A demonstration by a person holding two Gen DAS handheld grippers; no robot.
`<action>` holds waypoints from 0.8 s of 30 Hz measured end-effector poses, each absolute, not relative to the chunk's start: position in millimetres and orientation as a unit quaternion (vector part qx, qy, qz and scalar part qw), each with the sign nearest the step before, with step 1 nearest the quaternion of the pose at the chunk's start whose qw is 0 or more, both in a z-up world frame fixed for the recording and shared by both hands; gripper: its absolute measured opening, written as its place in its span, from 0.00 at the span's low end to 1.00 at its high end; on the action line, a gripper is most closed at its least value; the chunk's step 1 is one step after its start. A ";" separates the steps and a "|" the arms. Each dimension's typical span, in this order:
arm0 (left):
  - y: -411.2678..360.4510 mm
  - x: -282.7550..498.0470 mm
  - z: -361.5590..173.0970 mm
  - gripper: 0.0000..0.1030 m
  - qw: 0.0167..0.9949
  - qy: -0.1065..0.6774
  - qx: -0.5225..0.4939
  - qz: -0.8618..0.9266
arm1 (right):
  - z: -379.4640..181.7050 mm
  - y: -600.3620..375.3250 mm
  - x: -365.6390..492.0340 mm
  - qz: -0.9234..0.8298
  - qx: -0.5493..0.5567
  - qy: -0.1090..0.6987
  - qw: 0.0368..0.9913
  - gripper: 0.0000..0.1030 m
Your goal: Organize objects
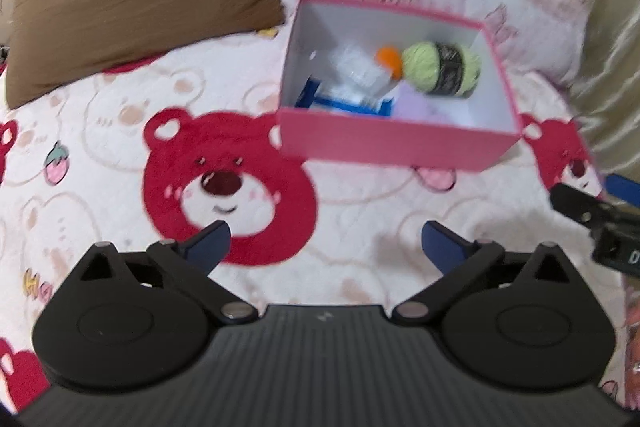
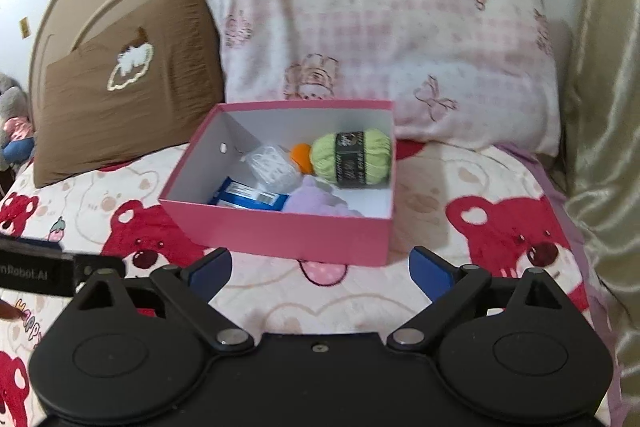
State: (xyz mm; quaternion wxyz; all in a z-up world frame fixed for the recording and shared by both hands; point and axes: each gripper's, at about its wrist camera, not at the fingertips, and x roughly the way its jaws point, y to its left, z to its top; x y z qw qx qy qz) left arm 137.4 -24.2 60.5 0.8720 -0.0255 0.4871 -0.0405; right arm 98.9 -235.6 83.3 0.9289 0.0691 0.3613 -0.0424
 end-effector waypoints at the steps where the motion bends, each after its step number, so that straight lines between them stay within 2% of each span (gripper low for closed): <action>1: -22.5 135.4 60.7 1.00 0.874 0.483 -0.027 -0.037 | 82.4 -236.8 98.3 -0.047 0.069 0.367 0.927 0.94; 11: -19.9 123.5 64.6 1.00 0.880 0.475 -0.004 -0.008 | 77.5 -245.7 83.4 -0.038 0.086 0.400 0.912 0.95; 13: -20.1 122.1 64.2 1.00 0.879 0.477 -0.007 -0.008 | 75.7 -248.2 82.6 -0.037 0.096 0.401 0.910 1.00; 17: -21.3 120.4 63.4 1.00 0.880 0.474 -0.001 -0.004 | 74.6 -253.0 82.9 -0.030 0.116 0.408 0.905 1.00; 24: -25.0 120.5 57.5 1.00 0.874 0.485 0.015 -0.002 | 82.4 -247.8 80.7 -0.022 0.084 0.402 0.911 1.00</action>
